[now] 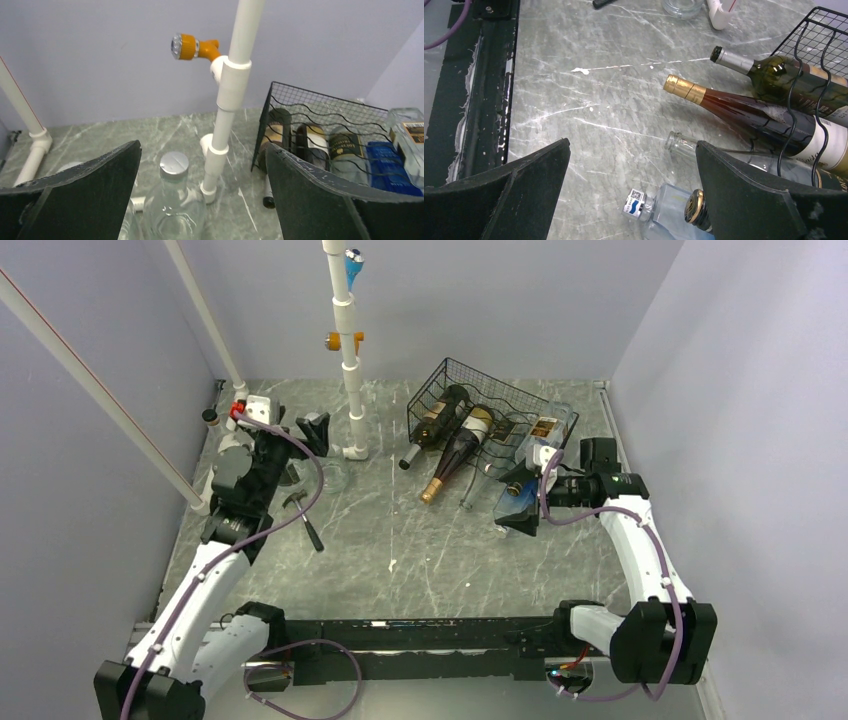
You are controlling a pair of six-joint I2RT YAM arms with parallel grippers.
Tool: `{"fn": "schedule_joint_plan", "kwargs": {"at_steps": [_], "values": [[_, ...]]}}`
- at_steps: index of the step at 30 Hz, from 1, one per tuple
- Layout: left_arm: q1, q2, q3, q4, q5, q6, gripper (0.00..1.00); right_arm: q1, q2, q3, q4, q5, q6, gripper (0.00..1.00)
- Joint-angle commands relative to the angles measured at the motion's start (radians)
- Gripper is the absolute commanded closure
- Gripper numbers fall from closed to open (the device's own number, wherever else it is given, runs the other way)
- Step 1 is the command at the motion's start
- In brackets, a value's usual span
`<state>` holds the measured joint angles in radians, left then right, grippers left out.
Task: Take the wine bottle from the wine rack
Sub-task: Place the wine bottle at the center of the board, then pick up the wine bottle from the wine rack.
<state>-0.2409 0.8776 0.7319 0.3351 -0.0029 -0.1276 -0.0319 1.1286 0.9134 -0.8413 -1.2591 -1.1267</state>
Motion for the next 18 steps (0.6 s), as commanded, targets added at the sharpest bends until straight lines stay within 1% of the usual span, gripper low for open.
{"fn": "schedule_joint_plan", "kwargs": {"at_steps": [1,6,9,13,18], "values": [[0.000,-0.051,0.061,-0.165,0.068,-0.076,0.00,-0.021,-0.027,0.019,-0.028,-0.055,-0.034,0.00],[0.000,-0.082,0.086,-0.262,0.131,-0.149,0.00,-0.043,-0.040,0.044,-0.075,-0.073,-0.044,0.00],[0.000,-0.096,0.096,-0.294,0.195,-0.201,0.00,-0.063,-0.049,0.060,-0.104,-0.088,-0.053,0.00],[0.000,-0.125,0.064,-0.254,0.275,-0.280,0.01,-0.093,-0.061,0.076,-0.133,-0.100,-0.052,0.00],[0.000,-0.143,0.011,-0.166,0.358,-0.395,0.01,-0.141,-0.084,0.098,-0.162,-0.124,-0.034,0.00]]}}
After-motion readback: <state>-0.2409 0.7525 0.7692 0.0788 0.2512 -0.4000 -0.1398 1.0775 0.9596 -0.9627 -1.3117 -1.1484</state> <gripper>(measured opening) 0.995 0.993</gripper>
